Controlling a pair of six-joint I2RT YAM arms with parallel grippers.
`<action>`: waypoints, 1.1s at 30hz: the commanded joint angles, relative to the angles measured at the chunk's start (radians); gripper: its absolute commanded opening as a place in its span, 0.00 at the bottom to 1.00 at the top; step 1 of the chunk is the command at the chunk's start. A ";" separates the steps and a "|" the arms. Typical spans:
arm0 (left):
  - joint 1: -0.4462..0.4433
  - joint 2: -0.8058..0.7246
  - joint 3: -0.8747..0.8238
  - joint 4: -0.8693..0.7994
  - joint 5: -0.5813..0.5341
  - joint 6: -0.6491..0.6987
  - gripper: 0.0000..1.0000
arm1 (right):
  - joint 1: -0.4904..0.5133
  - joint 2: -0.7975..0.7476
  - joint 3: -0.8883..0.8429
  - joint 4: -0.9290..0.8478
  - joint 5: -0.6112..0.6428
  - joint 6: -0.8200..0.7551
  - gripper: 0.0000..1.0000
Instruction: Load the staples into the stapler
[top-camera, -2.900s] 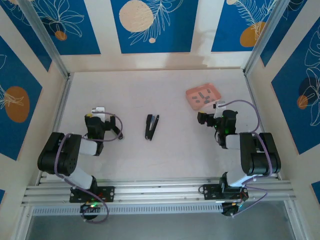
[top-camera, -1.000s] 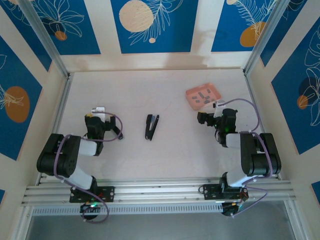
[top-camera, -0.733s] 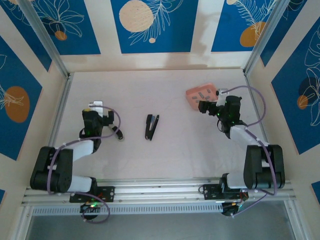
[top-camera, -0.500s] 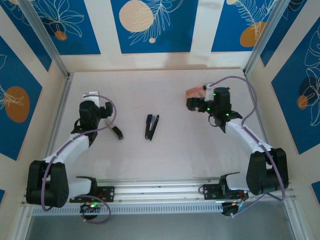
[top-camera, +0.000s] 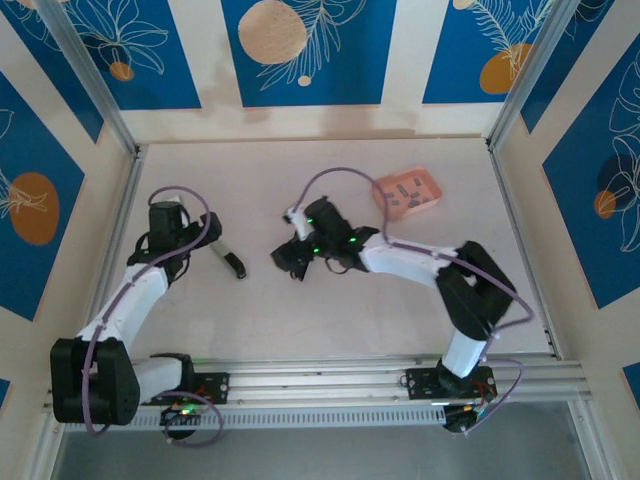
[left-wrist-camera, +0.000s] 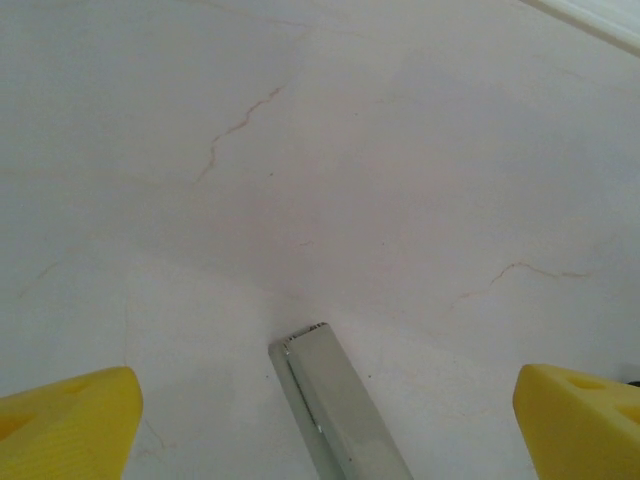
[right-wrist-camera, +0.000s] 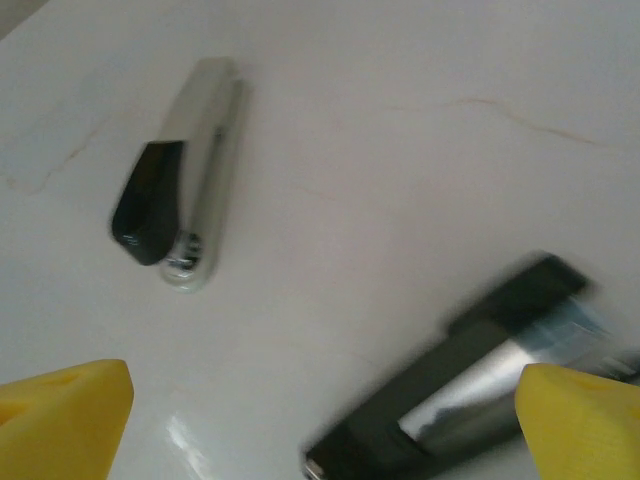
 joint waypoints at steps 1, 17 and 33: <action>0.048 -0.001 0.024 -0.055 0.119 -0.094 0.94 | 0.082 0.111 0.111 0.058 0.013 -0.068 0.98; 0.116 0.065 0.031 -0.026 0.258 -0.129 0.92 | 0.152 0.480 0.418 0.105 -0.036 -0.101 0.83; 0.116 0.091 0.041 -0.027 0.287 -0.111 0.89 | 0.158 0.492 0.364 0.229 -0.032 -0.158 0.52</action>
